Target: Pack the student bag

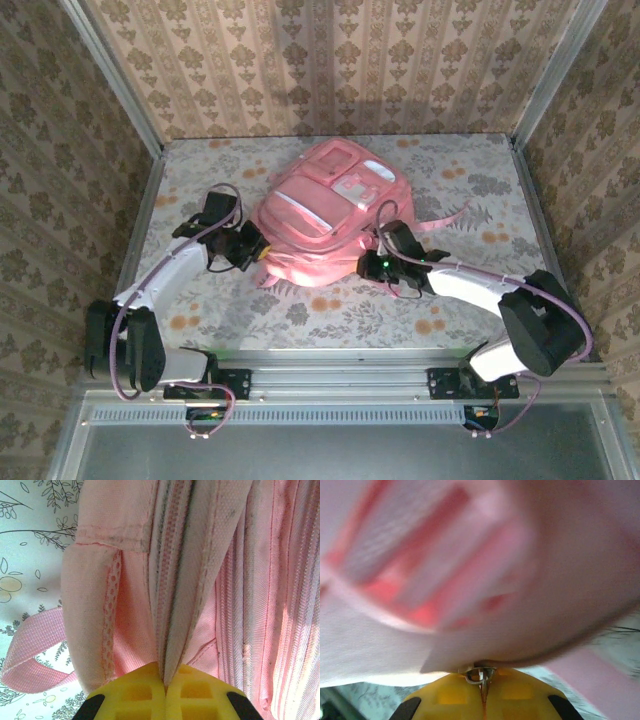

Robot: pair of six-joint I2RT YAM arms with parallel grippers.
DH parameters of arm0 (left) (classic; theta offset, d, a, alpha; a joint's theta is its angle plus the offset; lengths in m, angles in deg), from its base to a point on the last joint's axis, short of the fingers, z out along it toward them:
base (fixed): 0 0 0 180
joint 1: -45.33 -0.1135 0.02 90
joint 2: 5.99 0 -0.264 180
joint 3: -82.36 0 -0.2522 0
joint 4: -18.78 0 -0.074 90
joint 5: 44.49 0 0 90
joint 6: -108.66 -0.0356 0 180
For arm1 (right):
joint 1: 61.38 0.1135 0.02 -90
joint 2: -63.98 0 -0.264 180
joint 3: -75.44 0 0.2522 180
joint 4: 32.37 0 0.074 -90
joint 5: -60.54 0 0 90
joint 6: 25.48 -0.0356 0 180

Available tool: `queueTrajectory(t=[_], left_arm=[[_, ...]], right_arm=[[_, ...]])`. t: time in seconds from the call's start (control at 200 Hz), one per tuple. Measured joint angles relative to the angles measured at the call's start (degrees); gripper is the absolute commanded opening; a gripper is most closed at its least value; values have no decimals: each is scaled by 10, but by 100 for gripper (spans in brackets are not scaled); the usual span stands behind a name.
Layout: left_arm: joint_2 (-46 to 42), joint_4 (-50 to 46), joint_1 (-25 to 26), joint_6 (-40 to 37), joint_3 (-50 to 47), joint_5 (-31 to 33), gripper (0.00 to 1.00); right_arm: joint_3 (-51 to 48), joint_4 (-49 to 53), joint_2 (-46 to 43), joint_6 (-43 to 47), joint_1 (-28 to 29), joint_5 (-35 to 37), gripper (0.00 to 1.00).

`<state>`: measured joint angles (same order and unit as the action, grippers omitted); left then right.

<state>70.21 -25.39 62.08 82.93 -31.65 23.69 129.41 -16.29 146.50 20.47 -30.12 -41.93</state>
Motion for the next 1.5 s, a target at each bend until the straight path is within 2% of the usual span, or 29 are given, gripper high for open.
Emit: queueTrajectory(t=[0.35, 0.39, 0.595, 0.695, 0.865, 1.08, 1.245, 1.4, 1.5], left_arm=[[0, 0, 1, 0, 0, -7, 0], [0, 0, 2, 0, 0, -7, 0], [-2, 2, 39, 3, -1, 25, 0], [-6, 7, 86, 13, -7, 52, 0], [-7, 29, 195, 40, -26, 84, 0], [50, 22, 301, 22, 6, 107, 3], [117, 14, 339, -13, 54, 84, 18], [168, 4, 355, -55, 105, 33, 19], [197, -5, 365, -73, 137, 13, 23]], right_arm=[[-2, 29, -5, -12, -50, 32, 0], [-2, 29, -5, -14, -50, 32, 7], [-4, 36, -7, -24, -67, 33, 60], [-31, 35, -48, -24, -72, 34, 73], [-78, 49, -161, -16, -72, 34, 73], [-101, 150, -318, 1, -76, 89, 69], [-92, 211, -389, 8, -82, 152, 69], [-75, 226, -376, 10, -86, 170, 69], [-70, 229, -368, 16, -86, 171, 73]])
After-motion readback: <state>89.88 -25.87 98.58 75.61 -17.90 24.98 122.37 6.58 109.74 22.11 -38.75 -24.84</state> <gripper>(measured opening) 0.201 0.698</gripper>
